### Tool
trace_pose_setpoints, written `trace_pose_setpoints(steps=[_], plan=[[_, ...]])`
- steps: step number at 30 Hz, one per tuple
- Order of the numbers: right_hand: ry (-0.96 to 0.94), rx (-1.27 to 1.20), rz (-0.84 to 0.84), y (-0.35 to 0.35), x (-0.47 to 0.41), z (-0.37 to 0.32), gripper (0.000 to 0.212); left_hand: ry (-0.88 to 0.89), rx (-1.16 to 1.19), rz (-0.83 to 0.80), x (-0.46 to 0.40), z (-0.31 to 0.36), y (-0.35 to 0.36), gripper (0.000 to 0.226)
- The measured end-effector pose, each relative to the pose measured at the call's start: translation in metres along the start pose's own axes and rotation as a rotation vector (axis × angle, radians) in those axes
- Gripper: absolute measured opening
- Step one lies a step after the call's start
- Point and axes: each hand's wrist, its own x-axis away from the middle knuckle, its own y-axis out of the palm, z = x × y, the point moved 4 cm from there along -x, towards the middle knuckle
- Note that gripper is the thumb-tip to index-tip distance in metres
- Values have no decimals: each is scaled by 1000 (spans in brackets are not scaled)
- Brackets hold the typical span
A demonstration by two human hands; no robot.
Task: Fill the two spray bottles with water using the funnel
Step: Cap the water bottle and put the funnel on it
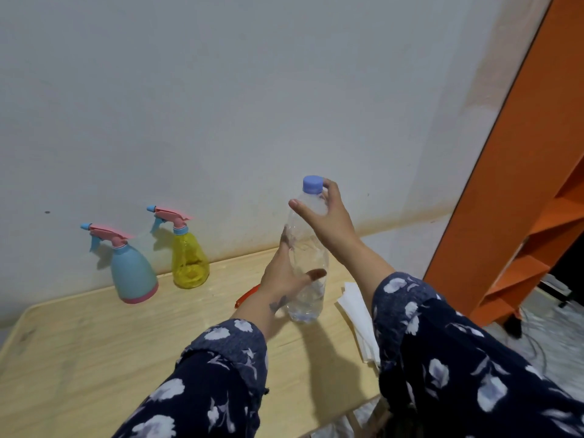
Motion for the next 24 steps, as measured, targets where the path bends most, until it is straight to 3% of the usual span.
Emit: trace_pose_setpoints(steps=[2,5,7,10,12,17,24], plan=[[26,5,-1,0,11,19,89,10,-125,-102,1,-12,-9,122],[123,31,-4,8,32,52,117,17,-405,-209,-1,-42,-28,97],[194,56,7,16,45,72,125,31,-606,-308,-1,-60,-37,83],[282,112,5,30,57,96,129,111,-896,-493,1,-80,-42,82],[304,117,35,39,61,108,128,181,-1002,-527,-1,-93,-44,83],[300,148,184,49,64,121,118,453,-1009,-365,-14,-115,-48,62],[273,157,227,45,62,121,107,378,-849,-328,-31,-111,-54,59]])
